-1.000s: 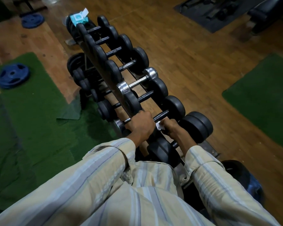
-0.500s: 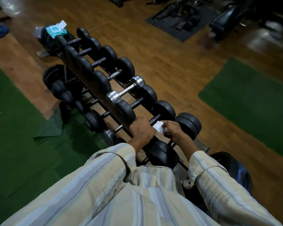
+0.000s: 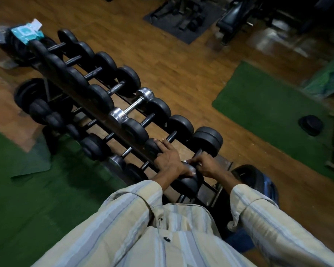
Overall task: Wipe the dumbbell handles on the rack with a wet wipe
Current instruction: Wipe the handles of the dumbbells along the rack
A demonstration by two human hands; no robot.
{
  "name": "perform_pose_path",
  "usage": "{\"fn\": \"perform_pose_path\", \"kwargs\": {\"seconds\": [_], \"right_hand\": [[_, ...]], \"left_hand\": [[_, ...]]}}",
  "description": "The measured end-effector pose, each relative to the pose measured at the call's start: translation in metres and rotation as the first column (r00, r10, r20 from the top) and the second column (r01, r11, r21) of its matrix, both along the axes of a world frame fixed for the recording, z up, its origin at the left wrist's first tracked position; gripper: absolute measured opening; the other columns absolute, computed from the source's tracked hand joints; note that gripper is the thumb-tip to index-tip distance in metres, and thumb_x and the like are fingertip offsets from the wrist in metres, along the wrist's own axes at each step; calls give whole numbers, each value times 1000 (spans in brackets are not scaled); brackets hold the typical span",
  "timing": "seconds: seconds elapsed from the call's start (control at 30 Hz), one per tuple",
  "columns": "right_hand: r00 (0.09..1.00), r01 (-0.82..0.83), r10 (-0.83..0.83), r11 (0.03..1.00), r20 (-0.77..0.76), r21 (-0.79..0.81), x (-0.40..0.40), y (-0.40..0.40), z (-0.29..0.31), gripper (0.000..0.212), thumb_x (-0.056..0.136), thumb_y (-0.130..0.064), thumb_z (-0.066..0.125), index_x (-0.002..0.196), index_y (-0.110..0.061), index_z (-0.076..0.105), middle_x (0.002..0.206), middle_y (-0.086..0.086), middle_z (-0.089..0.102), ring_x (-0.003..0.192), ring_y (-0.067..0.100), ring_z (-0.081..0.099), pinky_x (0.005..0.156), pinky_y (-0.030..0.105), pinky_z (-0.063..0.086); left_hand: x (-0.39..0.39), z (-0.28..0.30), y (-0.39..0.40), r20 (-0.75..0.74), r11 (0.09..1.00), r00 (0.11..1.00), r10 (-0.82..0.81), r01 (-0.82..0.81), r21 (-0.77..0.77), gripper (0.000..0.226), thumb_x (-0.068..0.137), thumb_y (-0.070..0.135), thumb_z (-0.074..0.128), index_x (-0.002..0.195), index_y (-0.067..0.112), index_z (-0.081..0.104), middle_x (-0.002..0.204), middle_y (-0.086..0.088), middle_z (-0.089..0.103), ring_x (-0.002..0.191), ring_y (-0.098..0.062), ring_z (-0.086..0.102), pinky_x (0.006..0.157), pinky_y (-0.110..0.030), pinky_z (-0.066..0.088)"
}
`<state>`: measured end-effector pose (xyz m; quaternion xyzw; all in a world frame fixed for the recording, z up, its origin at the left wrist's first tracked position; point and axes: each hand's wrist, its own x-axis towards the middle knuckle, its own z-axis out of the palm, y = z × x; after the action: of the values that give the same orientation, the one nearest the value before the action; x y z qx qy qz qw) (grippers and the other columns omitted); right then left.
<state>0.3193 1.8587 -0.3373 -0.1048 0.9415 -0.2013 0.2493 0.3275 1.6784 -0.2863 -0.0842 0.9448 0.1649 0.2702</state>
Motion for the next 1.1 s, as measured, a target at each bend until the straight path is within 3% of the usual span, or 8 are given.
{"fn": "perform_pose_path", "kwargs": {"seconds": [0.23, 0.4, 0.53, 0.67, 0.8, 0.9, 1.0, 1.1], "right_hand": [[985, -170, 165, 981, 55, 94, -1, 4, 13, 64, 80, 5, 52, 134, -26, 67, 127, -1, 71, 112, 22, 65, 83, 34, 53], [981, -143, 180, 920, -68, 365, -10, 25, 5, 87, 77, 1, 46, 156, -36, 34, 163, -17, 31, 109, 26, 51, 75, 40, 55], [988, -124, 145, 947, -50, 297, -9, 29, 0, 91, 78, 5, 47, 159, -34, 28, 167, -15, 21, 126, 26, 53, 68, 28, 52], [956, -294, 294, 956, 13, 12, 10, 27, -8, 82, 80, 5, 58, 150, -36, 46, 161, -11, 38, 148, 10, 34, 113, 32, 41], [959, -283, 284, 957, 2, 63, 25, 35, -5, 98, 77, 6, 50, 157, -44, 24, 165, -24, 21, 129, 15, 56, 86, 31, 54], [982, -178, 187, 955, -12, 236, 19, 42, -1, 104, 80, 4, 51, 161, -39, 3, 168, -21, -4, 92, 28, 67, 53, 33, 44], [992, -114, 126, 954, -26, 279, 11, 45, -9, 108, 79, 6, 51, 162, -34, -5, 169, -16, -12, 99, 29, 65, 54, 35, 48], [995, -100, 101, 988, -6, 120, 18, 42, -14, 105, 80, 7, 52, 163, -29, -2, 169, -10, -12, 120, 36, 60, 74, 43, 56]], "left_hand": [[-4, 1, 7, 27, 999, 999, 31, -31, -27, 176, 40, 67, 94, 152, -5, -21, 158, -30, -29, 122, -38, 59, 74, -36, 53], [-3, 8, 9, 32, 997, 998, 57, -55, -51, 180, 36, 67, 94, 151, -6, -22, 158, -29, -30, 125, -34, 59, 76, -36, 54], [-2, 11, 7, 28, 997, 998, 62, -60, -58, 177, 38, 67, 94, 153, -5, -20, 159, -28, -30, 118, -31, 63, 72, -33, 50], [-3, 8, 6, 29, 996, 997, 76, -75, -52, 173, 43, 65, 94, 152, -5, -20, 159, -25, -32, 115, -30, 65, 69, -33, 52], [-3, 11, 7, 42, 996, 996, 82, -80, -48, 173, 44, 63, 94, 152, -5, -21, 157, -26, -34, 120, -31, 62, 68, -34, 49], [-3, 14, 9, 60, 996, 995, 81, -78, -54, 173, 43, 63, 94, 151, -6, -22, 157, -27, -35, 125, -34, 58, 68, -36, 48], [-4, 15, 11, 65, 994, 994, 86, -81, -77, 173, 44, 63, 94, 151, -6, -23, 156, -28, -35, 128, -36, 56, 68, -39, 47], [-7, 12, 13, 81, 992, 994, 79, -71, -101, 175, 42, 65, 94, 150, -7, -23, 156, -29, -35, 135, -38, 49, 68, -41, 50]]}}
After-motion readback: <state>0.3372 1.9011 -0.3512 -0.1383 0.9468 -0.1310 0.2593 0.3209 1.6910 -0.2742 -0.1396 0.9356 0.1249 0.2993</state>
